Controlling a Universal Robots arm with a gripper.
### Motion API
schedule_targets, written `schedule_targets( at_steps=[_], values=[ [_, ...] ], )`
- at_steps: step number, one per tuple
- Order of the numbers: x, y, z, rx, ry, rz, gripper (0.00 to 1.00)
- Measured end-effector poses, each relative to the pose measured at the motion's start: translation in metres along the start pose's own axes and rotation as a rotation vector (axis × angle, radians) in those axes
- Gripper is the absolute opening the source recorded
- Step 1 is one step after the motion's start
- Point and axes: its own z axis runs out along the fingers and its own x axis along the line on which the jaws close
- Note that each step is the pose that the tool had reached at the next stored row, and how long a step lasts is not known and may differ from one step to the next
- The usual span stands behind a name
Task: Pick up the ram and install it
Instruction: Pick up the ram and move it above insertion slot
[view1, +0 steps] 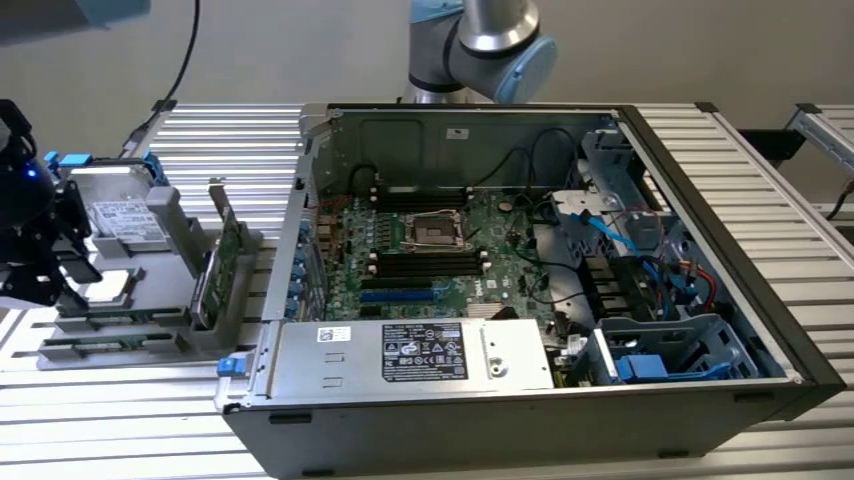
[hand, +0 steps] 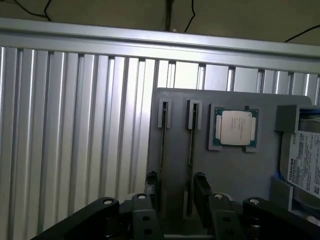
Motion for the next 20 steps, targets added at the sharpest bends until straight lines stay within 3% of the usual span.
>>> schedule_targets(
  at_steps=[20],
  values=[
    [0.000,0.0097,0.0367,0.0079,-0.0008,0.041,0.42]
  ],
)
